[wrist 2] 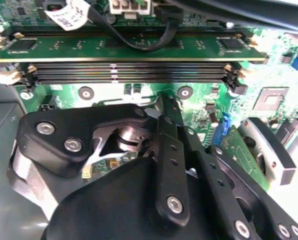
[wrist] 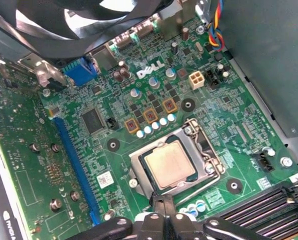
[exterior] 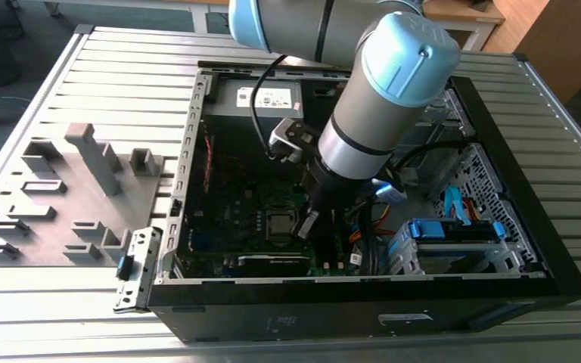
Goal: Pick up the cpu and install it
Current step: 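Install the first cpu locking lever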
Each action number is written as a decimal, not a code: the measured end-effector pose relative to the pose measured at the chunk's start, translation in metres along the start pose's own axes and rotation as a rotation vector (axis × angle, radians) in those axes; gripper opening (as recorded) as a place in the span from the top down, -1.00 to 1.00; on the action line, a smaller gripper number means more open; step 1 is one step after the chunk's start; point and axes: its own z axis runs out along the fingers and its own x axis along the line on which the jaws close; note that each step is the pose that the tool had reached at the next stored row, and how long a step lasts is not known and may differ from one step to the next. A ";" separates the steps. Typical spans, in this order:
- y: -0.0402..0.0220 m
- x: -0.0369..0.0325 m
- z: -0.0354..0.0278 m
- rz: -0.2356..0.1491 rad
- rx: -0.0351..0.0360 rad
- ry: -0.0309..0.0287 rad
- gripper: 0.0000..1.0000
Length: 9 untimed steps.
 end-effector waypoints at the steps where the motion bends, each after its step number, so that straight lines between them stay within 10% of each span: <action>1: -0.0005 0.0009 0.0001 0.000 0.0000 -0.0001 0.79; 9: -0.0027 0.0047 0.0005 0.000 -0.0001 -0.0004 0.79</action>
